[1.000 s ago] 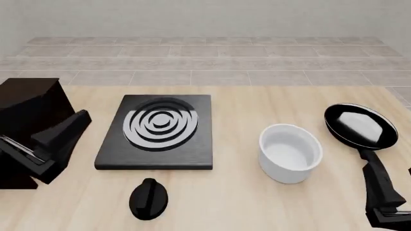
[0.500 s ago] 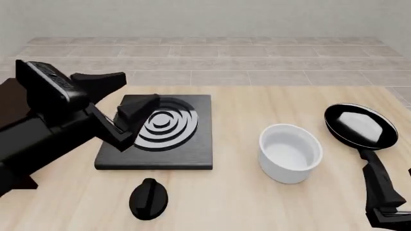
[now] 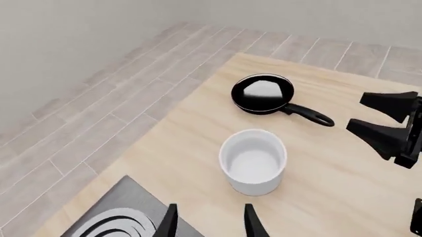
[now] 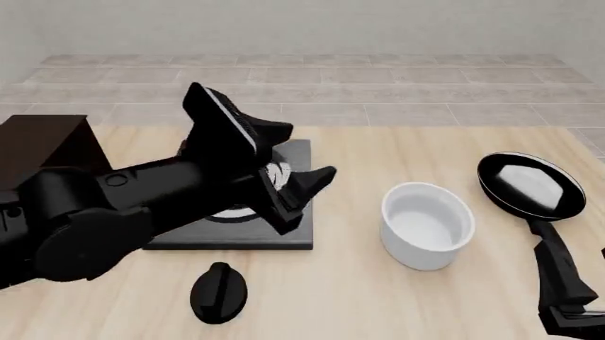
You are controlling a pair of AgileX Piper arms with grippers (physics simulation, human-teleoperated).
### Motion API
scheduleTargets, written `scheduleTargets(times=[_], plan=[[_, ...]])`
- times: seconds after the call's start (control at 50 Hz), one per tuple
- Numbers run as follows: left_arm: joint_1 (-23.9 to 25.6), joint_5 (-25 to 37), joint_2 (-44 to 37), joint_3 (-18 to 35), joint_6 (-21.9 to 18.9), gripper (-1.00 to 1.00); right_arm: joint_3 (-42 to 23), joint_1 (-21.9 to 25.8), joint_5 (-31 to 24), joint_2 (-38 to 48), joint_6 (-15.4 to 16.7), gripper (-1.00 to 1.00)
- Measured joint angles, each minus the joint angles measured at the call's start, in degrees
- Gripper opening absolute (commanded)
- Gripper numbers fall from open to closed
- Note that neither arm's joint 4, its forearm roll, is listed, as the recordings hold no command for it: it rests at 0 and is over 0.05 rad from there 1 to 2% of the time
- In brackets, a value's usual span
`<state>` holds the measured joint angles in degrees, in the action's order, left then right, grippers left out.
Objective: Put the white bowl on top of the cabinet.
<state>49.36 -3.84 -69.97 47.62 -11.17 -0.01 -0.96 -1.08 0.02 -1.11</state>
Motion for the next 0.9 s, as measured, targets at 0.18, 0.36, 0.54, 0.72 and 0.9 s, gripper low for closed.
scheduleTargets(times=[0.18, 0.36, 0.54, 0.72, 0.9], plan=[[3.0, 1.2, -4.7, 2.7, -0.8, 1.00, 0.0, 0.0, 0.0, 0.0, 0.0, 1.00], [5.4, 3.5, -8.8, 6.2, -1.9, 1.00, 0.0, 0.0, 0.0, 0.0, -0.1, 1.00], [7.1, 6.6, -13.3, 11.1, -2.7, 1.00, 0.0, 0.0, -0.1, 0.0, -0.1, 1.00], [9.3, 10.3, -17.6, 16.7, -3.6, 1.00, 0.0, 0.0, -0.2, 0.0, -0.3, 1.00], [11.7, 14.5, -21.8, 21.8, -4.1, 1.00, 0.0, 0.0, -0.3, 0.0, -0.4, 1.00]])
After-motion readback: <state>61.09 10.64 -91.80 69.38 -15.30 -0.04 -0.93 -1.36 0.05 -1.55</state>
